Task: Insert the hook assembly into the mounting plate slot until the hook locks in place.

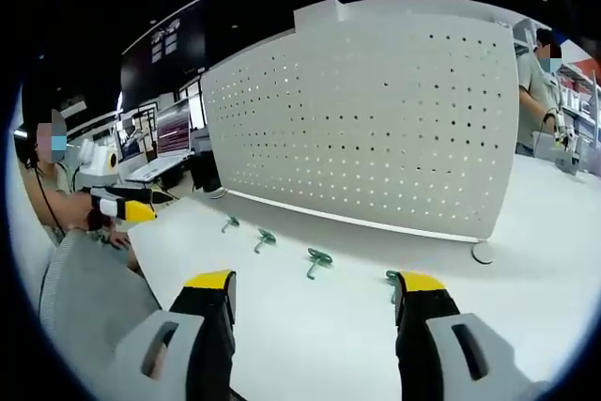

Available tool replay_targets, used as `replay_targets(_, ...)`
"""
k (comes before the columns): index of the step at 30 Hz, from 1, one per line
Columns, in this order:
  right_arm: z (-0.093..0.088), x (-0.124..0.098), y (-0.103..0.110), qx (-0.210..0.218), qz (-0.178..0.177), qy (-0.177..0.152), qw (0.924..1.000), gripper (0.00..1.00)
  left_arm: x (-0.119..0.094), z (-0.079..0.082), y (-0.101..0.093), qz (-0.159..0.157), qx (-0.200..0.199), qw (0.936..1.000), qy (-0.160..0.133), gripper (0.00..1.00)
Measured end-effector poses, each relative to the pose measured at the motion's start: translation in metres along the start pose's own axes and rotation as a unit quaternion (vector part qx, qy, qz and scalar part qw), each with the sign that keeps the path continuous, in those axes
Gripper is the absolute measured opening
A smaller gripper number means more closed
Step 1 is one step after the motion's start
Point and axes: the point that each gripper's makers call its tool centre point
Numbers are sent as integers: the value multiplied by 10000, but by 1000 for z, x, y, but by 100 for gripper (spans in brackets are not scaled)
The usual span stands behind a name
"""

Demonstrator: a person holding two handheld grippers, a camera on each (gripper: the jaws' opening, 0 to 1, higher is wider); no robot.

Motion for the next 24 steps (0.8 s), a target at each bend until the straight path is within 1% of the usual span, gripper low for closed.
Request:
replay_targets(10, -5, 2, -1, 34, 10, 105, 9999, 66, 1, -3, 1, 6, -16, 10000, 70, 91)
replay_targets(24, -10, 5, 1, 92, 93, 255, 9996, 64, 4, -9, 3, 41, -23, 9997, 244, 89)
Point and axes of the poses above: the point that each gripper's makers call its tool centre point, and the gripper's own axes: x roughly forward along the fingers, y roughly to its left, z roughly out of its top, and after that the axes turned 15 degrees about y, right-handed
